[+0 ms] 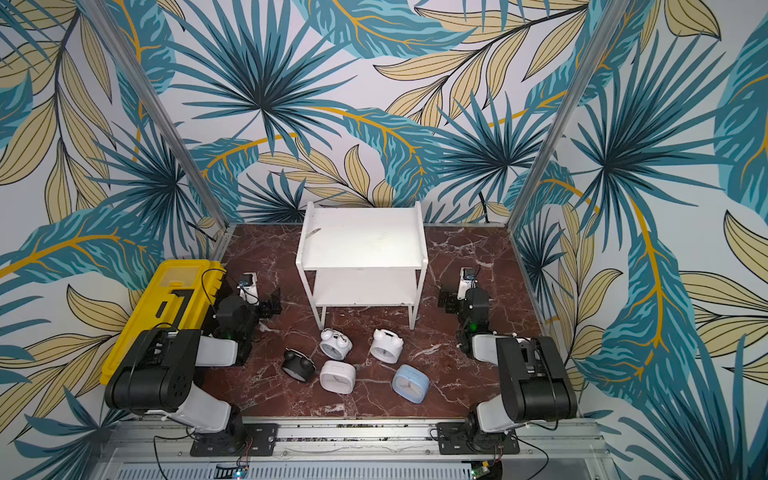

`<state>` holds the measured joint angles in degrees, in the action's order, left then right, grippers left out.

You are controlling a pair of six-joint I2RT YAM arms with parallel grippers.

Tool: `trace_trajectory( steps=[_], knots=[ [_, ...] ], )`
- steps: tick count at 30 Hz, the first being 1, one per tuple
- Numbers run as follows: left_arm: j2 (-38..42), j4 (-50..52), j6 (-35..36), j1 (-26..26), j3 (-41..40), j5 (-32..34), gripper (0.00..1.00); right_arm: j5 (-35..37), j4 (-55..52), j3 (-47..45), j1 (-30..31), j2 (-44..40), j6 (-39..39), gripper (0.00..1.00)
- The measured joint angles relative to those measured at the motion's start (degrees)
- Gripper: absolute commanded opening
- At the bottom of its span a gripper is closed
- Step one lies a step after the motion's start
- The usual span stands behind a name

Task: Place the alarm clocks on the shelf by style
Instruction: Pick up the alarm from the center of the board.

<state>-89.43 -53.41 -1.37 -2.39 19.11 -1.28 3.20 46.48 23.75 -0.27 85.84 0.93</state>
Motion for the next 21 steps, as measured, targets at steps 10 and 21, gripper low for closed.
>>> trace_trajectory(
  steps=[10,21],
  knots=[
    [0.0,-0.1,0.1,0.0,0.0,0.0,1.00,0.0,0.0,0.0,0.0,0.0,0.2,1.00],
    [0.3,0.5,0.0,0.0,0.3,0.3,1.00,2.9,-4.2,1.4,0.2,-1.0,1.0,1.00]
  ],
)
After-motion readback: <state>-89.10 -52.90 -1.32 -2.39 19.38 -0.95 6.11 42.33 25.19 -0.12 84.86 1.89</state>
